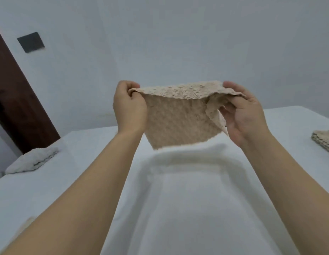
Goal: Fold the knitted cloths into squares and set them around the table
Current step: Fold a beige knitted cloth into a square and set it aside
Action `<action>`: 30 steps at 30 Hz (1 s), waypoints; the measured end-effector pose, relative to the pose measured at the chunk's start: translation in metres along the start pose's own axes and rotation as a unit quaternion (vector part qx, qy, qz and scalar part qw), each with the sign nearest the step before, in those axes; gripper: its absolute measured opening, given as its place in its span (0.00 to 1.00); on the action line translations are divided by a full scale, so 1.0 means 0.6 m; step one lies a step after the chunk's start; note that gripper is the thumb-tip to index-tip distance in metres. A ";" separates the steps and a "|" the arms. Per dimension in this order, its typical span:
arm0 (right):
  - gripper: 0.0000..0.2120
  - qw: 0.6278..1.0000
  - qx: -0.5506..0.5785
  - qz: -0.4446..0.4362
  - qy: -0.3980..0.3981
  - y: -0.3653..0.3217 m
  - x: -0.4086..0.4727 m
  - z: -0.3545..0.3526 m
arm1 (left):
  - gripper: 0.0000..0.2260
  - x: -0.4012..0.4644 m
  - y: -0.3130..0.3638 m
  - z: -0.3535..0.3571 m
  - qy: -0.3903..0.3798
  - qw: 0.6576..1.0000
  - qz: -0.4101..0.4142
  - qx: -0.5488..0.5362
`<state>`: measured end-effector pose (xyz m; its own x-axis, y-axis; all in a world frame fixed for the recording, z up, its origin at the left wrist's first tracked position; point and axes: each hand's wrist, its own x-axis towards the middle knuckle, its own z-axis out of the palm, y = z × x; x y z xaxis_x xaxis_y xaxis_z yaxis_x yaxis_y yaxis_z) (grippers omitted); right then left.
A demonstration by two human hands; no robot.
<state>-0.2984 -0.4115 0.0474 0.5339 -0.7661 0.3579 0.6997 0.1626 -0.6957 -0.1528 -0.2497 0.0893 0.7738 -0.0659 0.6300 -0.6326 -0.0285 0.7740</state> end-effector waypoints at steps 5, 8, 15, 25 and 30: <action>0.07 0.963 -0.267 -0.015 0.041 -0.010 0.007 -0.012 | 0.10 -0.082 -0.012 -0.042 0.007 0.993 0.033 0.116; 0.07 0.821 -0.557 0.117 -0.032 -0.008 0.009 -0.032 | 0.11 -0.123 -0.031 -0.075 -0.211 0.953 -0.001 0.217; 0.07 0.455 -0.782 0.339 -0.258 0.009 -0.034 -0.036 | 0.09 -0.194 -0.040 -0.106 -0.707 0.613 -0.241 0.255; 0.05 0.634 -0.767 0.048 -0.084 0.137 -0.029 -0.077 | 0.11 -0.173 -0.181 -0.076 -0.231 0.872 -0.060 0.427; 0.10 0.564 -0.825 0.003 -0.030 0.187 -0.030 -0.123 | 0.09 -0.170 -0.232 -0.069 -0.213 0.872 -0.144 0.417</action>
<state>-0.2645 -0.4254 -0.0832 0.5836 -0.7379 0.3390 -0.6701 -0.6734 -0.3123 -0.1421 -0.1974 -0.0801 0.9342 -0.2963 0.1987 -0.3561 -0.8091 0.4676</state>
